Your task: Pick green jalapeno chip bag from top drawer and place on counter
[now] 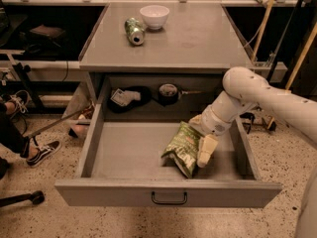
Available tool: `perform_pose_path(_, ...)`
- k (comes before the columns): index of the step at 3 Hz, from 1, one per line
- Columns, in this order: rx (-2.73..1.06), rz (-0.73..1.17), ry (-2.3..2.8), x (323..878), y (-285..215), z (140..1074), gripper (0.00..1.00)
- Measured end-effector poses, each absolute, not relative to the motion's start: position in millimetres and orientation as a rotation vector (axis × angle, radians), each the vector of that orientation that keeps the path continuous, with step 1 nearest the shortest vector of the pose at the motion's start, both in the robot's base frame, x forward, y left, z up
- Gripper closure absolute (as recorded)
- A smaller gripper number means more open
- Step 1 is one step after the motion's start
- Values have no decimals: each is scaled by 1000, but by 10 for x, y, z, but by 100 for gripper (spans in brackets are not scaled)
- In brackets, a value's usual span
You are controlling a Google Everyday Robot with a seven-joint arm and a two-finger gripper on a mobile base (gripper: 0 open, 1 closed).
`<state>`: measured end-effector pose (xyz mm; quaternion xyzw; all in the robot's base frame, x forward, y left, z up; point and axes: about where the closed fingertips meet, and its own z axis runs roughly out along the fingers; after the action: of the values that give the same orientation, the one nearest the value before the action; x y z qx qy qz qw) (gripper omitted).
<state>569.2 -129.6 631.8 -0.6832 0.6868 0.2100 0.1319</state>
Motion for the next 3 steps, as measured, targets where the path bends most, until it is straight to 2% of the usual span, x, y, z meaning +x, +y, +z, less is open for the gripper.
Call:
perform_pose_path(1, -1996, 719, 1947, 5692, -1102, 5996, 0)
perform_pose_path(2, -1996, 729, 1949, 5683, -1098, 5951, 0)
perform_pose_path(3, -1996, 729, 1949, 5683, -1098, 5951, 19)
